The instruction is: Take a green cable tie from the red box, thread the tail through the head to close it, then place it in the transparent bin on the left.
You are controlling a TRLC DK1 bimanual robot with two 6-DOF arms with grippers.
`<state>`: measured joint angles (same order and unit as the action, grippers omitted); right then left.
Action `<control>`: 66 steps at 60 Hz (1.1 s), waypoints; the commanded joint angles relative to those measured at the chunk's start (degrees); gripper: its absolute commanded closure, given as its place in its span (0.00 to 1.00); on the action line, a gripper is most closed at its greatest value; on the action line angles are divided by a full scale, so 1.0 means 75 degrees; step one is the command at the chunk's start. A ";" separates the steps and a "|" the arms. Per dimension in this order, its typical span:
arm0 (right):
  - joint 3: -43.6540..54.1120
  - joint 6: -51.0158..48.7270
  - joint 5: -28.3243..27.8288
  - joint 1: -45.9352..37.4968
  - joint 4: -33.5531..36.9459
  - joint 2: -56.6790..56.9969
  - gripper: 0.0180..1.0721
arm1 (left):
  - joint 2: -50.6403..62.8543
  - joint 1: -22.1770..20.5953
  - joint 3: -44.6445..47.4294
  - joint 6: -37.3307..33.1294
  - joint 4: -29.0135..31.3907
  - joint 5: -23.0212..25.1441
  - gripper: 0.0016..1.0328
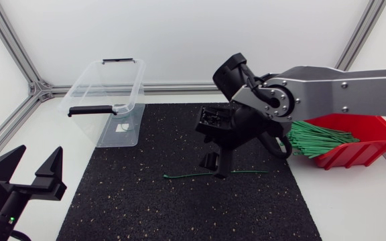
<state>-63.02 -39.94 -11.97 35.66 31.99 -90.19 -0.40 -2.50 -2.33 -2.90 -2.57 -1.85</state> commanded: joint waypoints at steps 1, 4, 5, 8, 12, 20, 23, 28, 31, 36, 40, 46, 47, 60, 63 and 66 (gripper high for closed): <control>0.0247 -0.0217 0.0025 -0.0231 0.0153 0.0424 0.06 | -0.0052 -0.0159 0.0275 -0.0458 -0.0173 -0.0012 0.12; 0.0270 -0.0217 0.0037 -0.0395 0.0223 0.0565 0.06 | -0.0052 -0.0276 0.0205 -0.0680 -0.0208 -0.0012 0.17; 0.0282 -0.0217 0.0049 -0.0430 0.0247 0.0600 0.06 | -0.0052 -0.0311 0.0193 -0.0715 -0.0208 -0.0012 0.19; 0.0317 -0.0276 0.0049 -0.0548 0.0317 0.0717 0.05 | -0.0028 -0.0393 0.0170 -0.0774 -0.0197 -0.0012 0.21; 0.0388 -0.0276 0.0107 -0.0665 0.0387 0.0881 0.05 | -0.0028 -0.0498 0.0135 -0.0774 -0.0161 -0.0012 0.21; 0.0505 -0.0370 0.0107 -0.0852 0.0575 0.1221 0.05 | 0.0030 -0.0498 -0.0041 -0.0762 -0.0056 -0.0012 0.21; 0.0552 -0.0370 0.0107 -0.0911 0.0622 0.1315 0.05 | 0.0030 -0.0487 -0.0088 -0.0762 -0.0021 -0.0012 0.20; 0.0622 -0.0381 0.0119 -0.0969 0.0704 0.1502 0.05 | 0.0066 -0.0463 -0.0123 -0.0727 0.0038 -0.0012 0.09; 0.0657 -0.0393 0.0107 -0.0981 0.0751 0.1596 0.05 | 0.0136 -0.0451 -0.0170 -0.0704 0.0085 -0.0012 0.06; 0.0692 -0.0428 0.0119 -0.1016 0.0833 0.1737 0.05 | 0.0230 -0.0440 -0.0205 -0.0680 0.0085 -0.0012 0.05; 0.0739 -0.0522 0.0107 -0.1028 0.0868 0.1783 0.05 | 0.0277 -0.0440 -0.0252 -0.0680 0.0202 -0.0012 0.04; 0.0798 -0.0557 0.0107 -0.1016 0.0844 0.1748 0.05 | 0.0370 -0.0440 -0.0334 -0.0657 0.0296 -0.0012 0.04; 0.0810 -0.0557 0.0107 -0.0993 0.0844 0.1737 0.05 | 0.0441 -0.0440 -0.0369 -0.0645 0.0296 -0.0012 0.04; 0.0810 -0.0662 0.0096 -0.0688 0.0751 0.1420 0.05 | 0.1519 -0.0369 -0.0873 -0.0469 0.0342 0.0199 0.05; 0.0810 -0.0662 0.0107 -0.0559 0.0680 0.1303 0.05 | 0.1823 -0.0369 -0.1037 -0.0411 0.0401 0.0281 0.05; 0.0798 -0.0662 0.0142 -0.0395 0.0633 0.1151 0.05 | 0.2140 -0.0346 -0.1213 -0.0352 0.0413 0.0363 0.06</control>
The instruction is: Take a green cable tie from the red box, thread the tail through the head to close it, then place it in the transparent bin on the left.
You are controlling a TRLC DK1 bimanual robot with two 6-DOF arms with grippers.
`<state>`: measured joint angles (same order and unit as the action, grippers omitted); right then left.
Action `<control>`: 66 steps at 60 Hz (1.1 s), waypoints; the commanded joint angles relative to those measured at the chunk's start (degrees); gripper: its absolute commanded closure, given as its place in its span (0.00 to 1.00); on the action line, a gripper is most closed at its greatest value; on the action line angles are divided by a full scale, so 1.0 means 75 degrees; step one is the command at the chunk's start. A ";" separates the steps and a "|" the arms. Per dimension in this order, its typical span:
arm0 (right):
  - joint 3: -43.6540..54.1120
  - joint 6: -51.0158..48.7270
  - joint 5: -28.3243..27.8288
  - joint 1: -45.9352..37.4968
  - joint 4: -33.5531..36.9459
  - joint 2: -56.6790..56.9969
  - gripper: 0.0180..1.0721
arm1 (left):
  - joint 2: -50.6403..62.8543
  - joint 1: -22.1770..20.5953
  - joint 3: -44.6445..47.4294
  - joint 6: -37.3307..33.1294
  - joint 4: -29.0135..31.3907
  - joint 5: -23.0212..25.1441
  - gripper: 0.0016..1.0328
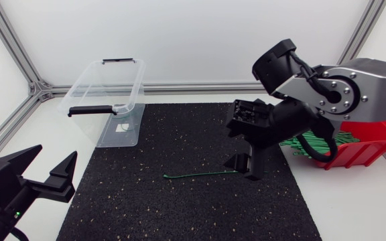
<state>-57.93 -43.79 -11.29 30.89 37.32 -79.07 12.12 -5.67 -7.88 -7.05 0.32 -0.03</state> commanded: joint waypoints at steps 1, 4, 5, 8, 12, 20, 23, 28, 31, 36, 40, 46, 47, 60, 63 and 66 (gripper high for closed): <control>0.0107 -0.0150 0.0076 0.0287 -0.0089 -0.0380 0.05 | 0.0552 0.0088 -0.0531 0.0202 0.0016 0.0157 0.06; 0.0072 -0.0150 0.0193 0.0439 -0.0207 -0.0567 0.05 | 0.0904 0.0147 -0.0754 0.0248 0.0122 0.0403 0.06; 0.0060 -0.0138 0.0204 0.0474 -0.0230 -0.0614 0.05 | 0.0974 0.0159 -0.0801 0.0260 0.0157 0.0450 0.06; -0.0022 -0.0138 0.0204 0.0580 -0.0277 -0.0813 0.05 | 0.1396 0.0217 -0.1047 0.0307 0.0216 0.0614 0.07; -0.0174 -0.0126 0.0216 0.0697 -0.0359 -0.1094 0.05 | 0.2029 0.0217 -0.1504 0.0307 0.0520 0.0836 0.07; -0.0491 -0.0150 0.0240 0.0885 -0.0453 -0.1610 0.05 | 0.3376 0.0205 -0.2313 -0.0209 0.0895 0.0942 0.07; -0.0584 -0.0150 0.0240 0.0943 -0.0476 -0.1774 0.05 | 0.3575 0.0194 -0.2371 -0.0771 0.0708 0.0942 0.11; -0.0690 -0.0185 0.0228 0.1049 -0.0605 -0.2090 0.05 | 0.3798 0.0135 -0.2512 -0.0853 0.0520 0.0942 0.11; -0.0760 -0.0185 0.0228 0.1154 -0.0675 -0.2301 0.05 | 0.3939 0.0041 -0.2629 -0.0982 0.0579 0.0942 0.11; -0.0854 -0.0196 0.0240 0.1248 -0.0816 -0.2630 0.05 | 0.3950 -0.0404 -0.2653 -0.1369 0.0591 0.0766 0.11; -0.0983 -0.0243 0.0240 0.1306 -0.0863 -0.2923 0.06 | 0.4044 -0.0662 -0.2676 -0.1709 0.0637 0.0801 0.11; -0.1205 -0.0337 0.0240 0.1330 -0.0933 -0.3286 0.08 | 0.4407 -0.1013 -0.2805 -0.2295 0.0766 0.0965 0.11; -0.1252 -0.0349 0.0240 0.1330 -0.0933 -0.3344 0.08 | 0.4501 -0.1037 -0.2840 -0.2341 0.0790 0.1000 0.11; -0.1803 -0.0525 0.0193 0.1330 -0.0898 -0.3895 0.10 | 0.5790 -0.1107 -0.3449 -0.3056 0.1130 0.2067 0.11; -0.1920 -0.0560 0.0193 0.1353 -0.0875 -0.4036 0.11 | 0.6048 -0.1002 -0.3531 -0.3162 0.1118 0.2348 0.11; -0.2037 -0.0595 0.0181 0.1377 -0.0816 -0.4188 0.13 | 0.6353 -0.0943 -0.3590 -0.3326 0.1106 0.2559 0.11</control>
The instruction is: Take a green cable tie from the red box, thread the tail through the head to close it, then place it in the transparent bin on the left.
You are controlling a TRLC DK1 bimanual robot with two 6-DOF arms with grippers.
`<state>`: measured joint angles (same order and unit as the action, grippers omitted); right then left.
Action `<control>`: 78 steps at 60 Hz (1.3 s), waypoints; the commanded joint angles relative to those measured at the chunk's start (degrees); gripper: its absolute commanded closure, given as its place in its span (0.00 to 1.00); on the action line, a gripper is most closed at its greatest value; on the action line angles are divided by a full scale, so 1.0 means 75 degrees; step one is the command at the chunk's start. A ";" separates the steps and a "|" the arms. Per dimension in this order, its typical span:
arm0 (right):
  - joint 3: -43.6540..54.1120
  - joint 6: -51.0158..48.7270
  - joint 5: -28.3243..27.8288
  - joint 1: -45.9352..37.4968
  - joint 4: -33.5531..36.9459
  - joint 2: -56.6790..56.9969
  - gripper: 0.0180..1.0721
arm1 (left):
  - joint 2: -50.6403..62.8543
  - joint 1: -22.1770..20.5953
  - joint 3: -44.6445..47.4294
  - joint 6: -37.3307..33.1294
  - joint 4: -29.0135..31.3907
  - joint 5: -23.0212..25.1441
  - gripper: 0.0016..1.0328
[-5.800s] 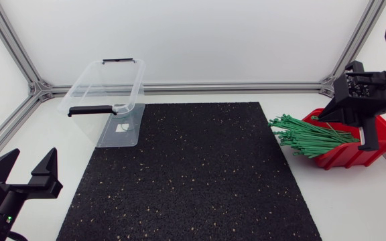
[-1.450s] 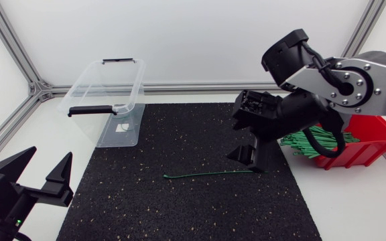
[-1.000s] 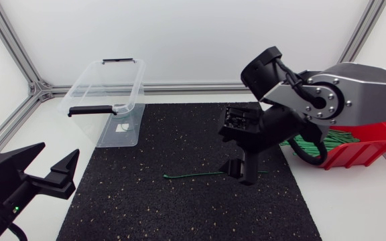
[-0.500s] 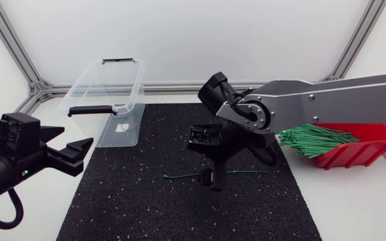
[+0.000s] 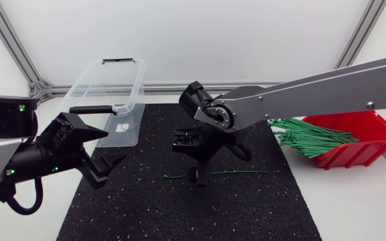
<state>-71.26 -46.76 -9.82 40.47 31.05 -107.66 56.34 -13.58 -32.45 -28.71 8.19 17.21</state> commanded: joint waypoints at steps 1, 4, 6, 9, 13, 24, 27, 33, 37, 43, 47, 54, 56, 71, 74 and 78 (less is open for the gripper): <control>-0.0295 -0.0199 -0.0026 0.0100 0.0044 -0.0411 0.14 | 0.0528 0.0124 -0.0326 -0.0461 0.0057 0.0307 0.11; -0.0389 -0.0210 -0.0061 0.0112 0.0056 -0.0540 0.16 | 0.0774 0.0124 -0.0350 -0.0590 0.0045 0.0471 0.11; -0.0436 -0.0222 -0.0061 0.0136 0.0067 -0.0611 0.18 | 0.0903 0.0135 -0.0373 -0.0684 0.0034 0.0494 0.11; -0.0518 -0.0234 -0.0061 0.0159 0.0067 -0.0728 0.19 | 0.1008 0.0159 -0.0361 -0.0848 0.0022 0.0541 0.11; -0.0611 -0.0245 -0.0061 0.0229 0.0091 -0.0880 0.26 | 0.1102 0.0229 -0.0338 -0.0965 -0.0095 0.0658 0.11; -0.0834 -0.0245 -0.0061 0.0370 0.0243 -0.1150 0.37 | 0.1488 0.0428 -0.0396 -0.1176 -0.0259 0.1162 0.11; -0.0857 -0.0245 -0.0061 0.0382 0.0255 -0.1173 0.43 | 0.1606 0.0428 -0.0408 -0.1293 -0.0271 0.1174 0.11; -0.0904 -0.0245 -0.0061 0.0370 0.0278 -0.1243 0.50 | 0.1770 0.0428 -0.0455 -0.1352 -0.0365 0.1244 0.11; -0.0951 -0.0245 -0.0061 0.0370 0.0384 -0.1290 0.55 | 0.1828 0.0452 -0.0490 -0.1375 -0.0400 0.1303 0.11; -0.0975 -0.0234 -0.0061 0.0393 0.0477 -0.1337 0.58 | 0.1899 0.0464 -0.0537 -0.1410 -0.0412 0.1326 0.11; -0.0986 -0.0234 -0.0061 0.0417 0.0536 -0.1419 0.58 | 0.1946 0.0464 -0.0525 -0.1422 -0.0447 0.1338 0.11; -0.0928 -0.0245 -0.0061 0.0417 0.0560 -0.1501 0.58 | 0.2004 0.0464 -0.0502 -0.1446 -0.0447 0.1385 0.11; -0.0904 -0.0245 -0.0073 0.0417 0.0560 -0.1501 0.63 | 0.2004 0.0464 -0.0490 -0.1446 -0.0447 0.1396 0.11; -0.0811 -0.0245 -0.0120 0.0417 0.0536 -0.1501 0.84 | 0.1992 0.0428 -0.0420 -0.1434 -0.0459 0.1432 0.11; -0.0811 -0.0245 -0.0120 0.0417 0.0536 -0.1525 0.85 | 0.2004 0.0393 -0.0420 -0.1410 -0.0459 0.1432 0.11; -0.0775 -0.0257 -0.0096 0.0428 0.0536 -0.1548 0.88 | 0.2004 0.0358 -0.0408 -0.1410 -0.0459 0.1432 0.11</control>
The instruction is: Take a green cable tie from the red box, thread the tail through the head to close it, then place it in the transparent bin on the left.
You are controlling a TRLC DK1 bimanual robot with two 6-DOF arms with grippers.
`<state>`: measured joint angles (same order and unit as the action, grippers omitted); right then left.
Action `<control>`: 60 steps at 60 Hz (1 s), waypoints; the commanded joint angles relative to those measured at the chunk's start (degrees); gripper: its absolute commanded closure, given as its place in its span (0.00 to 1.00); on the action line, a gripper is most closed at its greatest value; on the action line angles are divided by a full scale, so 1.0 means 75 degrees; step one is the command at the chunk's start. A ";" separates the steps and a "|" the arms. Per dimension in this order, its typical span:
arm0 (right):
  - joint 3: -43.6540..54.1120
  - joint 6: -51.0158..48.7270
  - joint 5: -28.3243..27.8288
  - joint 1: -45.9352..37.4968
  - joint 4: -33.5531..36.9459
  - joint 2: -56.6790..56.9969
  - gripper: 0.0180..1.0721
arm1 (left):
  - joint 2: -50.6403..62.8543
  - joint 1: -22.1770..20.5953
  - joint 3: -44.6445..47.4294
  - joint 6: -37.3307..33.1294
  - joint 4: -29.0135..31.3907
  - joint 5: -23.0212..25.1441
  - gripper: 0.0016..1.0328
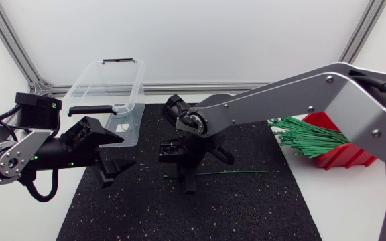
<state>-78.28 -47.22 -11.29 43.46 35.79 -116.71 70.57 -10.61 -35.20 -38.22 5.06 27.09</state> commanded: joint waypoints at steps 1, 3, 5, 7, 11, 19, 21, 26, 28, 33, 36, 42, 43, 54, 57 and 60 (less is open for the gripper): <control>0.0160 -0.0196 0.0087 0.0029 -0.0096 -0.0353 0.88 | 0.0107 -0.0050 -0.0029 -0.0143 -0.0042 0.0114 0.11; 0.0160 -0.0196 0.0087 0.0017 -0.0096 -0.0365 0.89 | 0.0107 -0.0073 -0.0029 -0.0143 -0.0042 0.0114 0.11; 0.0172 -0.0208 0.0087 0.0006 -0.0096 -0.0365 0.89 | 0.0107 -0.0073 -0.0029 -0.0131 -0.0042 0.0114 0.11; 0.0195 -0.0208 0.0076 0.0006 -0.0096 -0.0342 0.90 | 0.0107 -0.0097 -0.0029 -0.0119 -0.0042 0.0114 0.11; 0.0230 -0.0243 0.0029 -0.0029 -0.0085 -0.0295 0.92 | 0.0095 -0.0132 -0.0018 -0.0108 -0.0030 0.0114 0.11; 0.0242 -0.0231 -0.0147 -0.0123 -0.0073 -0.0119 0.95 | 0.0095 -0.0214 -0.0018 -0.0037 -0.0018 0.0126 0.11; 0.0254 -0.0231 -0.0159 -0.0135 -0.0061 -0.0072 0.94 | 0.0095 -0.0226 -0.0029 -0.0014 -0.0018 0.0149 0.11; 0.0277 -0.0231 -0.0206 -0.0182 -0.0061 0.0033 0.95 | 0.0095 -0.0237 -0.0064 0.0057 -0.0030 0.0208 0.11; 0.0289 -0.0219 -0.0241 -0.0205 -0.0061 0.0092 0.95 | 0.0095 -0.0249 -0.0088 0.0092 -0.0030 0.0208 0.10; 0.0277 -0.0208 -0.0382 -0.0334 0.0021 0.0350 0.94 | 0.0095 -0.0261 -0.0193 0.0174 -0.0030 0.0220 0.10; 0.0207 -0.0208 -0.0557 -0.0463 0.0173 0.0608 0.95 | 0.0107 -0.0249 -0.0310 0.0291 -0.0042 0.0302 0.11; 0.0090 -0.0161 -0.0909 -0.0697 0.0361 0.1076 0.95 | 0.0154 -0.0167 -0.0521 0.0525 -0.0089 0.0536 0.11; 0.0078 -0.0137 -0.0979 -0.0733 0.0372 0.1170 0.94 | 0.0166 -0.0155 -0.0545 0.0549 -0.0100 0.0548 0.11; -0.0227 0.0050 -0.1882 -0.1248 0.0607 0.1932 0.95 | 0.0283 -0.0132 -0.0709 0.0959 -0.0581 0.0911 0.11; -0.0379 0.0120 -0.2198 -0.1412 0.0677 0.2049 0.95 | 0.0306 -0.0144 -0.0756 0.1170 -0.0768 0.1052 0.11; -0.0531 0.0191 -0.2467 -0.1565 0.0712 0.2143 0.95 | 0.0318 -0.0132 -0.0850 0.1392 -0.0897 0.1251 0.11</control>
<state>-79.99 -47.20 -27.53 33.39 40.14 -102.21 71.88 -11.86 -39.24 -30.87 -0.14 34.61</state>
